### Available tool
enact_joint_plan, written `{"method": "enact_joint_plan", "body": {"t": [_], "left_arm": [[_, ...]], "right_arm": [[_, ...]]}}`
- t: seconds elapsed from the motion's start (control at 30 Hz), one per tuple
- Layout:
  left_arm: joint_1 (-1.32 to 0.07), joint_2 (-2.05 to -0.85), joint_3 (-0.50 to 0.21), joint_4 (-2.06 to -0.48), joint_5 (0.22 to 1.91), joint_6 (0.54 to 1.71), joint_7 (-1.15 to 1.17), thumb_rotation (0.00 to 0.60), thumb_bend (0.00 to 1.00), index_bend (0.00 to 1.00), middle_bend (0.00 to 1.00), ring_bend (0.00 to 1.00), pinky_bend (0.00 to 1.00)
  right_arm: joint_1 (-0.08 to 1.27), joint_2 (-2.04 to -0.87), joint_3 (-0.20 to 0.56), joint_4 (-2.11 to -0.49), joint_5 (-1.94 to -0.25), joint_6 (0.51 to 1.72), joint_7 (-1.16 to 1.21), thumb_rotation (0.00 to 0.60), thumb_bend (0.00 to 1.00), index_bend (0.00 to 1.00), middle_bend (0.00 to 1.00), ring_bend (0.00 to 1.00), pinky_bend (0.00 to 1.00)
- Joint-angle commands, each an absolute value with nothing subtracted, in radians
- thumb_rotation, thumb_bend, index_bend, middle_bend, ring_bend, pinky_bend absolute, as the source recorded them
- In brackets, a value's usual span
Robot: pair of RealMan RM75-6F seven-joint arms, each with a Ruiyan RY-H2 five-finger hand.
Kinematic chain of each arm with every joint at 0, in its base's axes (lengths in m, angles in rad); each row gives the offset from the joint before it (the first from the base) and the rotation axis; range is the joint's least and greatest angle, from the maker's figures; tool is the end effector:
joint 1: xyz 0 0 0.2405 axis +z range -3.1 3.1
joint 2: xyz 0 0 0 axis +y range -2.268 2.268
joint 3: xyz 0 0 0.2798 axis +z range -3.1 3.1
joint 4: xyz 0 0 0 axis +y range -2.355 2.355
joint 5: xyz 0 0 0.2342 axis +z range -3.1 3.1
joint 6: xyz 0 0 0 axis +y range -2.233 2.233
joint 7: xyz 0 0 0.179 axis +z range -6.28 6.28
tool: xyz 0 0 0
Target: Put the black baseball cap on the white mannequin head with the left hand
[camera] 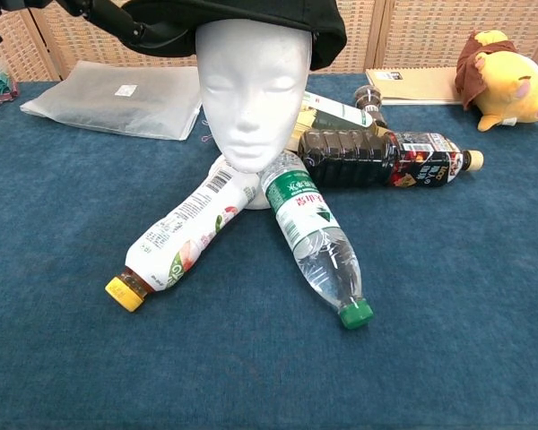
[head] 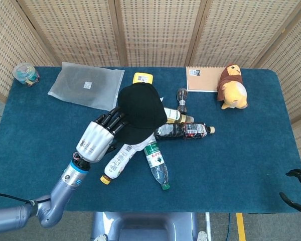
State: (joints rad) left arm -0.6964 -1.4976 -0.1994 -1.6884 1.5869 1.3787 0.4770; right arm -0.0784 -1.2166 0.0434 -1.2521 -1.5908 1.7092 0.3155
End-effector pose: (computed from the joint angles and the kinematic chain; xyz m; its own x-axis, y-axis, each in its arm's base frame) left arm -0.0562 0.3402 0.0329 0.3101 -0.2896 0.9055 0.6738 -0.6050 -0.4242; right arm -0.4009 -0.1548 0.1789 0.3521 0.1407 0.9253 -0.9352 0.0118 0.3540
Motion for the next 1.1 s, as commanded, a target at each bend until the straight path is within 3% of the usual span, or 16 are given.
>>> {"method": "enact_joint_plan", "body": {"t": [0.03, 0.5, 0.67, 1.1], "left_arm": [[-0.67, -1.458, -0.176, -1.725, 1.573, 1.367, 0.51, 0.6, 0.24, 0.28, 0.24, 0.13, 0.41], [-0.488, -1.238, -0.051, -1.895, 1.539, 1.427, 0.372, 0.6, 0.2, 0.22, 0.19, 0.08, 0.37], [-0.361, -1.179, -0.005, -1.872, 1.508, 1.539, 0.344, 0.6, 0.2, 0.22, 0.19, 0.08, 0.37], [-0.164, -1.123, 0.044, -1.748, 1.424, 1.641, 0.228, 0.6, 0.2, 0.27, 0.19, 0.09, 0.37]], "right_arm": [[-0.078, -1.218, 0.043, -1.25, -1.593, 1.708, 0.318, 0.6, 0.17, 0.37, 0.34, 0.36, 0.3], [-0.062, -1.211, 0.045, -1.263, -1.599, 1.696, 0.303, 0.6, 0.17, 0.37, 0.34, 0.36, 0.3], [-0.051, -1.202, 0.051, -1.28, -1.596, 1.682, 0.283, 0.6, 0.17, 0.37, 0.34, 0.36, 0.3], [-0.025, -1.178, 0.059, -1.34, -1.585, 1.643, 0.189, 0.6, 0.17, 0.37, 0.34, 0.35, 0.3]]}}
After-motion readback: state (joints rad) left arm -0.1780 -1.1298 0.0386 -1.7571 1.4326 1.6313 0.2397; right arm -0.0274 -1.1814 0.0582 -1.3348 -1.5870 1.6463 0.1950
